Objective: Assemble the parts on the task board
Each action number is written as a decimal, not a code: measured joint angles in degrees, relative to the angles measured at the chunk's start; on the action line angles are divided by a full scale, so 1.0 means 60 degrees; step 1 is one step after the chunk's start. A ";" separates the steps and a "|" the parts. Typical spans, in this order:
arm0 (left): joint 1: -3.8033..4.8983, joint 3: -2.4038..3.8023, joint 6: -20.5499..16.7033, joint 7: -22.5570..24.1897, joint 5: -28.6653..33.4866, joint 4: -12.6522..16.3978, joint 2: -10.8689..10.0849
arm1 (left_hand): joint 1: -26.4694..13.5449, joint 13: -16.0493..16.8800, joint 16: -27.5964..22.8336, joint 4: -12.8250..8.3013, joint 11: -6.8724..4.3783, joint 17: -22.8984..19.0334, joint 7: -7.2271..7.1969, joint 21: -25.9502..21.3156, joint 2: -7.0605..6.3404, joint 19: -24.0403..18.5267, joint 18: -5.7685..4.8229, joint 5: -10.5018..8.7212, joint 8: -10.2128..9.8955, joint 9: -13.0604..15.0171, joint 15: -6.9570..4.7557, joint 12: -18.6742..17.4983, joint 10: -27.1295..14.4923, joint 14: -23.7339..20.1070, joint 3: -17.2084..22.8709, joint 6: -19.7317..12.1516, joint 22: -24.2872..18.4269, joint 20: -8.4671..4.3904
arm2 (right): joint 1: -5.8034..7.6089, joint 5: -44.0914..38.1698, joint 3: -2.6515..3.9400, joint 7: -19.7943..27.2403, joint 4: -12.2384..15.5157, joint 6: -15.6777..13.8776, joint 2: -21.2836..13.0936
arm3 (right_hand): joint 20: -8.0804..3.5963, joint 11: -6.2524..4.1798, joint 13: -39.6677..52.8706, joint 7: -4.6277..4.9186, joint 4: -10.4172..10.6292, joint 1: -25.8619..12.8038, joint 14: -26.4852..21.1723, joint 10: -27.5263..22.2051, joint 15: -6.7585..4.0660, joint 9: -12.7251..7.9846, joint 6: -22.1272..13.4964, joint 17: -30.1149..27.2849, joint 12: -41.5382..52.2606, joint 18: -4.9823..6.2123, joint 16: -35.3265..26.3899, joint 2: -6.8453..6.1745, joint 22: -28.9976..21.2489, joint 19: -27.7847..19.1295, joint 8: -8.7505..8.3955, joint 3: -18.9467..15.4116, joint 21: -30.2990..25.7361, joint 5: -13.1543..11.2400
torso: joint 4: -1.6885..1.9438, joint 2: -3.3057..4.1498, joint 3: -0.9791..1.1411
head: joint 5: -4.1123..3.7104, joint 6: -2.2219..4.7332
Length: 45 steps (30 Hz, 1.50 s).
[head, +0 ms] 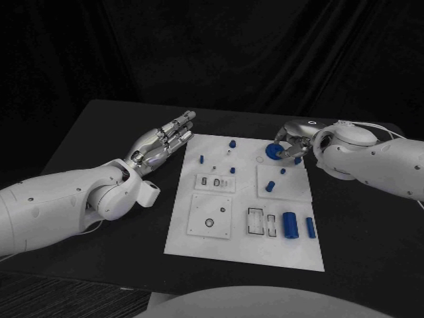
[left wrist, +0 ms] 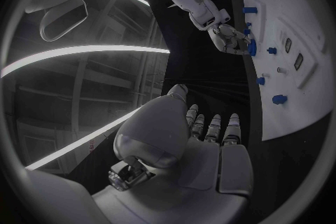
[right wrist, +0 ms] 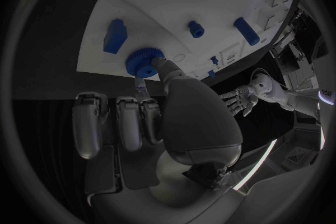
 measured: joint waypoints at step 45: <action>-0.0007 -0.0001 0.0061 -0.0023 -0.0001 -0.0011 0.0021 | 0.0000 0.0007 0.0000 -0.0024 0.0025 -0.0003 0.0034 0.0000 0.0000 -0.0010 0.0000 0.0000 0.0000 -0.0001 0.0071 0.0000 0.0027 0.0000 0.0082 0.0034 0.0004 0.0077 | 0.0312 -0.0142 -0.0055 0.0291 0.0941 -0.0506 0.0753 | 0.0000 -0.0023 0.0005 0.0248 0.0285 -0.0538 0.0000 -0.0022 0.0000 -0.0133 0.0249 -0.0001 0.0000 -0.0149 0.0000 -0.0400 -0.0005 -0.0001 0.0270 0.0194 0.0456 0.0581 | 0.0004 0.0014 -0.0003 | -0.0039 0.0181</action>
